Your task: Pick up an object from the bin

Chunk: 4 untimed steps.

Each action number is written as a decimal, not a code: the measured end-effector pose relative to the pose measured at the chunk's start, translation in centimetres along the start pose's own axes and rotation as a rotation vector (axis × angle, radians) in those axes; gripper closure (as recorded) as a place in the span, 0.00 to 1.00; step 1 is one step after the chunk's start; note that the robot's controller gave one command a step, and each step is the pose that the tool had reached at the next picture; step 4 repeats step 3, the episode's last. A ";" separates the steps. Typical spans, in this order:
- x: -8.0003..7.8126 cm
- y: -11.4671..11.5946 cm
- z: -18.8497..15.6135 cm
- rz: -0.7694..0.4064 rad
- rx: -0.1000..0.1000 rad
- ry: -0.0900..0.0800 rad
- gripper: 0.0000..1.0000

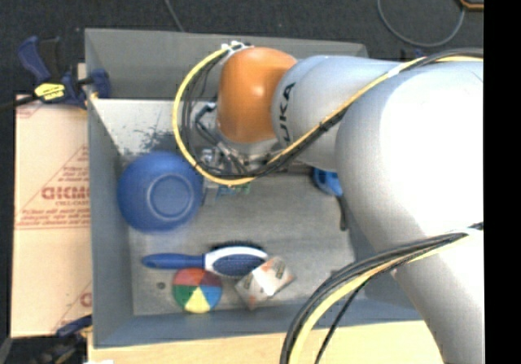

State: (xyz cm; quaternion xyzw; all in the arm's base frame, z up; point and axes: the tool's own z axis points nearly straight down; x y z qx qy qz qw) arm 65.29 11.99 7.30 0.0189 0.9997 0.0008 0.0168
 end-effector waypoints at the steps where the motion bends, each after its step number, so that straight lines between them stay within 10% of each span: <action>1: 0.3 -0.1 -1.3 0.001 0.002 0.012 1.00; 4: -0.2 0.0 -7.0 0.000 -0.001 0.002 1.00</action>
Offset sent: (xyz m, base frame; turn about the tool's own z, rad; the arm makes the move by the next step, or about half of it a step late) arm -0.0021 -0.0006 0.0274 0.0003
